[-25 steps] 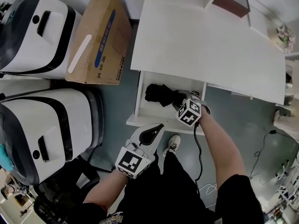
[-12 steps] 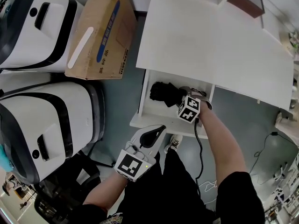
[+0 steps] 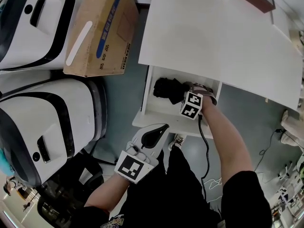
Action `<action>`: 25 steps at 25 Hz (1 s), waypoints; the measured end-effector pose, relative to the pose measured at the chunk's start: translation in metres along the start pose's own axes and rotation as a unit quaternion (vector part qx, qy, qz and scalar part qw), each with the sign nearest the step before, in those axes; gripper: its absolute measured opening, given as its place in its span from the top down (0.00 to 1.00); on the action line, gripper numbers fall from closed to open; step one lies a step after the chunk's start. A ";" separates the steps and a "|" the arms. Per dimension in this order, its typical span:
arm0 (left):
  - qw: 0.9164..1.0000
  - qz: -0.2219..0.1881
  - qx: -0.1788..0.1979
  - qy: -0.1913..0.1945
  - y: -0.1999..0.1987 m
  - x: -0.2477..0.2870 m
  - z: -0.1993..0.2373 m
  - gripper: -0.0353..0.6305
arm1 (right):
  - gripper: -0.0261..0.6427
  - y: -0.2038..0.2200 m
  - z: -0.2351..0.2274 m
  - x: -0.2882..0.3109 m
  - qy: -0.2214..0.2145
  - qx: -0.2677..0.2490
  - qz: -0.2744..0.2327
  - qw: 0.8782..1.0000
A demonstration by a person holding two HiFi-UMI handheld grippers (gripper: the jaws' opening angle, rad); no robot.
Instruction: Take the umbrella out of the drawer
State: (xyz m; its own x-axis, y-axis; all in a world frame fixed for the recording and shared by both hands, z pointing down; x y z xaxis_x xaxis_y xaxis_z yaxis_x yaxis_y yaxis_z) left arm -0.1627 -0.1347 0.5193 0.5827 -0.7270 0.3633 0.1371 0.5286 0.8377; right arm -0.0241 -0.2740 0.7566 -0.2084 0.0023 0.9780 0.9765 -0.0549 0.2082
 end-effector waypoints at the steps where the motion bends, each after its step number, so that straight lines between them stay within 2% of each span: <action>1: 1.000 -0.001 0.000 0.000 0.000 -0.001 0.001 0.95 | 0.51 -0.001 0.000 0.000 -0.004 0.000 0.001 1.000; 6: 1.000 -0.003 -0.004 -0.004 -0.001 -0.003 0.003 0.95 | 0.52 -0.002 -0.004 -0.001 -0.019 0.003 0.003 1.000; 14: 1.000 -0.015 -0.015 -0.009 -0.006 -0.011 0.004 0.95 | 0.54 -0.001 -0.003 -0.006 -0.017 0.023 -0.013 1.000; 21: 0.999 -0.013 -0.022 -0.019 -0.009 -0.019 0.002 0.95 | 0.55 -0.003 -0.003 -0.041 -0.014 0.066 -0.075 0.995; 25: 0.999 -0.025 -0.011 -0.022 -0.019 -0.019 -0.008 0.95 | 0.55 -0.003 0.001 -0.075 0.002 0.070 -0.121 0.990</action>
State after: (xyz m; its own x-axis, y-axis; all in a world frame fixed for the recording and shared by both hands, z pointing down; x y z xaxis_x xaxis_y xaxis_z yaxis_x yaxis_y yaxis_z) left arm -0.1700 -0.1271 0.4926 0.5389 -0.7706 0.3401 0.1828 0.5011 0.8459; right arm -0.0111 -0.2727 0.6823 -0.4363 -0.0048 0.8998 0.8963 0.0856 0.4351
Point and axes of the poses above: the fingertips, and each gripper's own axes: x forward along the fingers, z to its left, y out of its underside, the point moved 10 cm from there along -x, backward along the fingers, and after that the axes turned 1 degree about x, right-handed, at the moved point
